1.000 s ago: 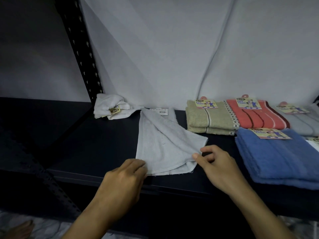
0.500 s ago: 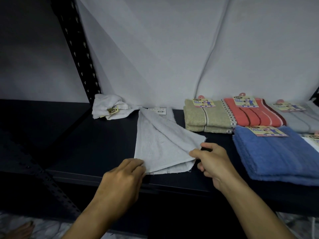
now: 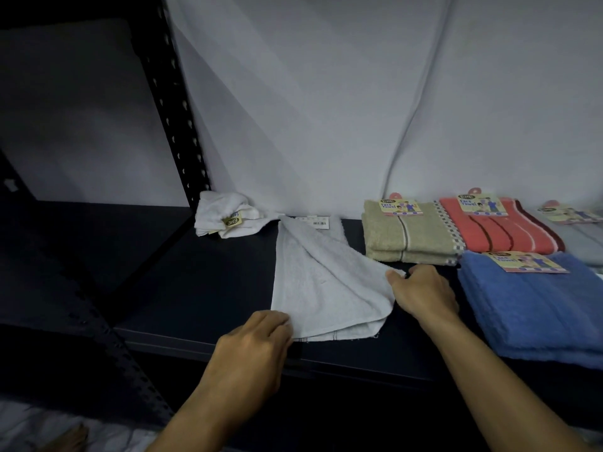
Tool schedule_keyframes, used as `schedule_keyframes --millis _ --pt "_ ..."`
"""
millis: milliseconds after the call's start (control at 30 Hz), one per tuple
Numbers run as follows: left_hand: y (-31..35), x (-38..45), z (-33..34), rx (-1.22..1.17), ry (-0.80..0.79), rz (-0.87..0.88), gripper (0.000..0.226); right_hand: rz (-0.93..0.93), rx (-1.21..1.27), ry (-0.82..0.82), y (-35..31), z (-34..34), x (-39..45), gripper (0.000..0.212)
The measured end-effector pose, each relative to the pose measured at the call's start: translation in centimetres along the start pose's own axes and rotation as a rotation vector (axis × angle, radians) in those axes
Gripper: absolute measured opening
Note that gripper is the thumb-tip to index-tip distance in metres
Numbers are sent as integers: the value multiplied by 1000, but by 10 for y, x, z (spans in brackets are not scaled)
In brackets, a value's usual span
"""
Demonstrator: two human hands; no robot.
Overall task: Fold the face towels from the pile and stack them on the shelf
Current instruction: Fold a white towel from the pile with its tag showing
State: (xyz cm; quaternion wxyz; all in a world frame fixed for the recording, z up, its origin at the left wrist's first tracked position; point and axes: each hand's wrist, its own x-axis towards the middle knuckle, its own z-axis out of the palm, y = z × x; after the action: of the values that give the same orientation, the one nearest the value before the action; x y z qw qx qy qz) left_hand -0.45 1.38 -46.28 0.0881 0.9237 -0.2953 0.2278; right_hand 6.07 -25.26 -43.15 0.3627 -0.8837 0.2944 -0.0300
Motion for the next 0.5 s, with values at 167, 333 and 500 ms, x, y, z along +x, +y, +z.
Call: schedule_keyframes --millis 167,333,500 --pt "1 -1 -1 -26 -22 -24 15 128 67 30 -8 -2 14 15" --pt "-2 -2 1 -15 1 -5 15 -17 245 67 -10 -9 1 10" --pt "-5 -9 4 65 4 -65 28 -382 475 196 -29 -19 -36 17"
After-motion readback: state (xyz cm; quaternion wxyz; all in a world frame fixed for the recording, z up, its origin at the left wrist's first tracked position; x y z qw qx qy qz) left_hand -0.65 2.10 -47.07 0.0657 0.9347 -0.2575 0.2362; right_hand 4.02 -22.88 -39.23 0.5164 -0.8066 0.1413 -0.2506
